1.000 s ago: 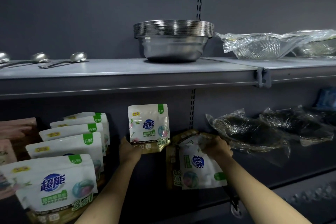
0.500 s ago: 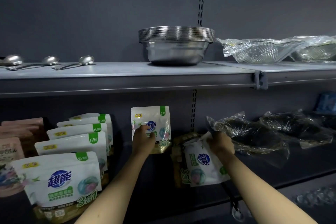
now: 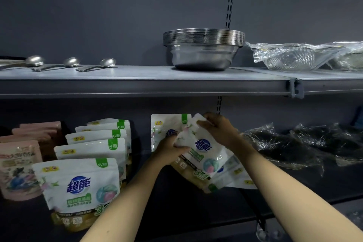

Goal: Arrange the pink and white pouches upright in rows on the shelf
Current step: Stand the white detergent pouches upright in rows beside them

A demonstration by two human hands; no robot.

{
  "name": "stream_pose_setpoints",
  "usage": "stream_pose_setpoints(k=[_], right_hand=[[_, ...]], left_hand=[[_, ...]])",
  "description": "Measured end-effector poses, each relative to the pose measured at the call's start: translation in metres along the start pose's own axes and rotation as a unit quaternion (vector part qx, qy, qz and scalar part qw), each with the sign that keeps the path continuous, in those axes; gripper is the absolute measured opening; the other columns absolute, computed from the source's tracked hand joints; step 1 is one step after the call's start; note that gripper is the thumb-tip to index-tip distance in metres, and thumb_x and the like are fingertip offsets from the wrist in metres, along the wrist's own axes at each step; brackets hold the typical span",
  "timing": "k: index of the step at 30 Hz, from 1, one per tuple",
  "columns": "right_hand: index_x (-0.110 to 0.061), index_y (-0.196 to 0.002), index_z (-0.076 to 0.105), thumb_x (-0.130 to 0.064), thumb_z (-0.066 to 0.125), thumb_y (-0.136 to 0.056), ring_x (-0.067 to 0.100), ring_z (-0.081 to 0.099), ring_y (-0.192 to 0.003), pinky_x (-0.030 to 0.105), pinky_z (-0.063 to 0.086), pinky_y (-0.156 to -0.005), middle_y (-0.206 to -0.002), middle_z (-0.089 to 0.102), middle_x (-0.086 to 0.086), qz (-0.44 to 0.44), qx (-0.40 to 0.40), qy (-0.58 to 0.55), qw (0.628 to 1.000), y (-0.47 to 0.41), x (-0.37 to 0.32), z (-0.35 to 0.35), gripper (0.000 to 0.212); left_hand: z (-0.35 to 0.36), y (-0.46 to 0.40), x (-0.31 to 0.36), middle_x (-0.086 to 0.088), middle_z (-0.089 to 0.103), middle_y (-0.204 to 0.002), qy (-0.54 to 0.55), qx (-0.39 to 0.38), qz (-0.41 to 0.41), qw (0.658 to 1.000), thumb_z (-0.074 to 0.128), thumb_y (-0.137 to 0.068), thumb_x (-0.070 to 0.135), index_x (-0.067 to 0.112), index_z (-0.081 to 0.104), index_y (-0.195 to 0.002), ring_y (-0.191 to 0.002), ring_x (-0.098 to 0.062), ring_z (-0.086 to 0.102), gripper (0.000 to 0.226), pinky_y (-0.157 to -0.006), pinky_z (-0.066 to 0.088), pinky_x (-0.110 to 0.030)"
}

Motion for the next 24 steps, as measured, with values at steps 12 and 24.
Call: stream_pose_setpoints(k=[12, 24], right_hand=[[-0.018, -0.145, 0.018, -0.049, 0.074, -0.072, 0.032, 0.030, -0.136, 0.047, 0.032, -0.108, -0.146, 0.030, 0.008, 0.136, 0.063, 0.030, 0.988, -0.001, 0.007, 0.069, 0.097], [-0.016, -0.122, 0.053, -0.047, 0.072, -0.065, 0.025, 0.061, -0.108, 0.044, 0.052, -0.092, -0.116, 0.063, 0.005, 0.245, -0.099, -0.094, 0.960, 0.035, 0.072, 0.151, 0.068]], left_hand=[[-0.034, 0.026, -0.071, -0.008, 0.068, -0.100, 0.283, 0.193, -0.108, 0.933, 0.059, -0.090, 0.018, 0.010, 0.059, -0.111, -0.090, -0.024, 0.066, 0.022, -0.080, 0.055, -0.038], [-0.024, 0.029, -0.099, -0.003, 0.069, -0.096, 0.358, 0.197, -0.115, 0.905, 0.058, -0.091, 0.019, 0.014, 0.058, -0.114, -0.083, -0.016, 0.067, 0.024, -0.062, 0.055, -0.027]])
Point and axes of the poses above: each hand's wrist, its own y-axis away from the middle knuckle, its own z-axis out of the palm, x = y × z, the point moved 6 cm from there along -y, towards the middle knuckle
